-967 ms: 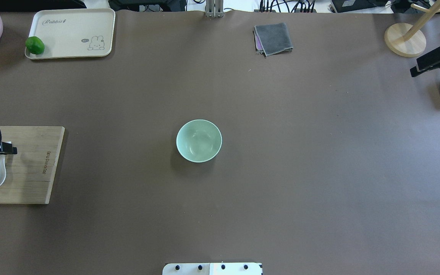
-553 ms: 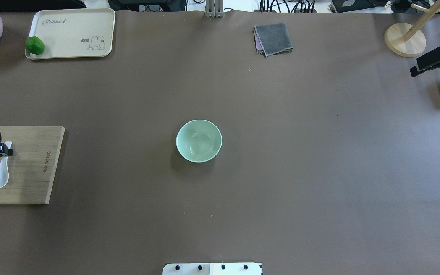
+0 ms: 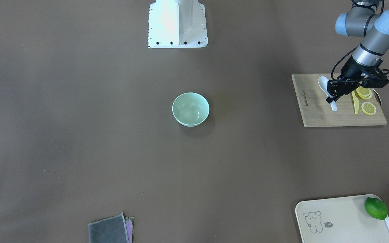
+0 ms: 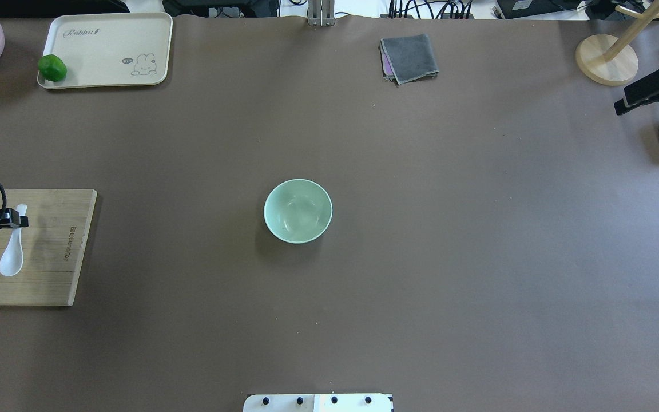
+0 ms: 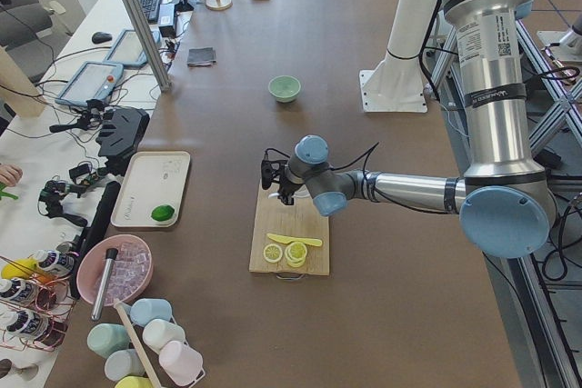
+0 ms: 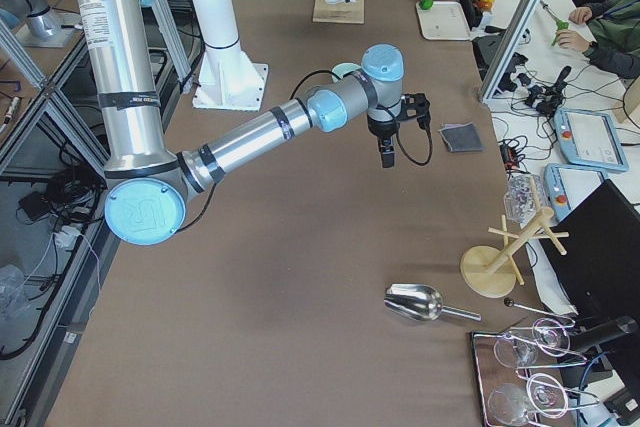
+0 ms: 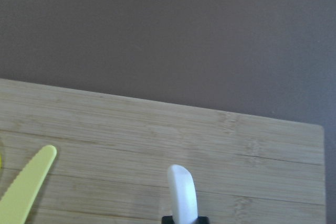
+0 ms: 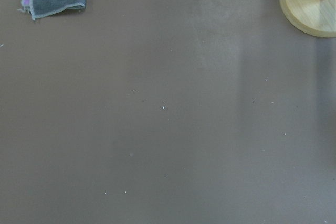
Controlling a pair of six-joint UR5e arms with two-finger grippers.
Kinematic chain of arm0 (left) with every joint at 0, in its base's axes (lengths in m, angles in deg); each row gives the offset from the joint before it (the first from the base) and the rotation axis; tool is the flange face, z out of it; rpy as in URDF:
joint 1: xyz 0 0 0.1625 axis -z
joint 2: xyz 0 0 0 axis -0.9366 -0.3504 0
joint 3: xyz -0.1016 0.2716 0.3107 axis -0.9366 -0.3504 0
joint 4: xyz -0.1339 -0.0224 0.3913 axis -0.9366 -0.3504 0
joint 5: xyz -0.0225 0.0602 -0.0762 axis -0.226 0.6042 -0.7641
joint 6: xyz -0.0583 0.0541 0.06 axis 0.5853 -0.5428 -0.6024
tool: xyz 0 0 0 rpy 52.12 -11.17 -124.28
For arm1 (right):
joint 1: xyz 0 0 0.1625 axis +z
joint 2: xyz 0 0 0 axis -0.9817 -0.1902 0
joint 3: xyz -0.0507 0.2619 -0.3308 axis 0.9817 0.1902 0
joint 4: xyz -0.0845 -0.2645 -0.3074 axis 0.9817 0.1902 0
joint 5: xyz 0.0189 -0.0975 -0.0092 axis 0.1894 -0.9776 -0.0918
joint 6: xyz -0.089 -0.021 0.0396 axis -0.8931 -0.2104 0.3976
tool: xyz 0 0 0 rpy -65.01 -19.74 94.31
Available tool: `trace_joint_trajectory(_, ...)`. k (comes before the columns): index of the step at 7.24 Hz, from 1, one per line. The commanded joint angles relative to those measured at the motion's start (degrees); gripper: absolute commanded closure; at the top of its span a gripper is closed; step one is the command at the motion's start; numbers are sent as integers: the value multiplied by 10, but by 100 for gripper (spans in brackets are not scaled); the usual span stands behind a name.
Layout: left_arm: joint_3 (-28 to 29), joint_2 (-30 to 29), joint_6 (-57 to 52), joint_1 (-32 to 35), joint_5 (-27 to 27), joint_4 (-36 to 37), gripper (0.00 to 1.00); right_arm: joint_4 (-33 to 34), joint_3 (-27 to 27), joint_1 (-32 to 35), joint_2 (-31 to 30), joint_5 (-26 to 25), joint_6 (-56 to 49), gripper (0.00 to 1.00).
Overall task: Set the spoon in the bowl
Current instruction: 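Lower the left gripper onto the white spoon handle on the cutting board and grasp, then lift the white spoon with the left gripper and carry it over the bowl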
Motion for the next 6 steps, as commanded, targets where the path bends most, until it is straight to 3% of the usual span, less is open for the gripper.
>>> trace_joint_trajectory(1, -7, -93, 139, -2, 4, 19, 100, -1, 0, 1, -11, -3, 1, 0)
trace_joint_trajectory(2, -9, -144, 179, -14, 7, 48, 100, 0, 0, 1, -14, -4, 1, 0)
trace_joint_trajectory(3, -5, -212, 234, -51, 48, 88, 100, -1, -1, 2, -21, -3, 1, 0)
trace_joint_trajectory(4, -7, -279, 281, -101, 116, 170, 100, -1, -4, 3, -23, -3, 1, 0)
trace_joint_trajectory(6, 0, -417, 364, -168, 189, 323, 100, -1, -4, 4, -23, -3, 1, 0)
